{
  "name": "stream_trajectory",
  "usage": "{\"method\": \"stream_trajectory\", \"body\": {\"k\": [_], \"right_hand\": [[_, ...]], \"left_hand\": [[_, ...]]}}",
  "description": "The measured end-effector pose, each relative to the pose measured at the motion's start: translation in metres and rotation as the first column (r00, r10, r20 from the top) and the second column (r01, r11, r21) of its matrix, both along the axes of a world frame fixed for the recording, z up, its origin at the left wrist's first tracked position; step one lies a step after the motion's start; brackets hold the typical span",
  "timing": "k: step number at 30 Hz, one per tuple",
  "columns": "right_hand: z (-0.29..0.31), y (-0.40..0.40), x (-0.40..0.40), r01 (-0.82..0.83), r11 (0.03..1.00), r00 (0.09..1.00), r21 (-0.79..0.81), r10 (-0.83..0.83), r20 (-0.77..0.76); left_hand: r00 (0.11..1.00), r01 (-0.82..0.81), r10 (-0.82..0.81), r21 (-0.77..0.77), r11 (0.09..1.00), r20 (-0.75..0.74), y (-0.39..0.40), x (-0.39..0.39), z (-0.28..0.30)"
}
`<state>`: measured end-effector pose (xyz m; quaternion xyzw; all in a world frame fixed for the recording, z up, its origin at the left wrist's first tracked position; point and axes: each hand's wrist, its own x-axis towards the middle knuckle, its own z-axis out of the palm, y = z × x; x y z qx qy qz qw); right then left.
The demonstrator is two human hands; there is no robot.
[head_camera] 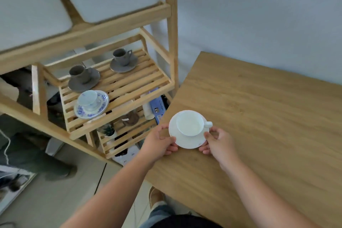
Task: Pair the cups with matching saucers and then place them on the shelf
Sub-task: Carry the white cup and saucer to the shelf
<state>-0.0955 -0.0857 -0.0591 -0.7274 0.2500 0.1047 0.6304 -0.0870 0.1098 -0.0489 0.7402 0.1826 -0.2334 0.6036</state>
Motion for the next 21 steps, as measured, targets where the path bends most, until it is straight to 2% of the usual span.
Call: {"method": "stream_trajectory", "body": {"k": [5,14,21], "right_hand": [[0.008,0.061,0.052,-0.158,0.987,0.987,-0.006,0.158,0.028],[0.018,0.158,0.144,-0.315,0.946,0.941,-0.079,0.323,0.106],[0.004,0.217,0.202,-0.343,0.932,0.938,-0.117,0.347,0.016]], "left_hand": [[0.986,-0.163,0.163,0.0,0.987,0.02,0.058,0.022,0.009],[0.927,-0.374,0.375,-0.11,0.921,-0.009,0.138,0.069,0.02],[0.883,-0.47,0.469,-0.075,0.879,-0.034,0.184,0.114,0.004]]}}
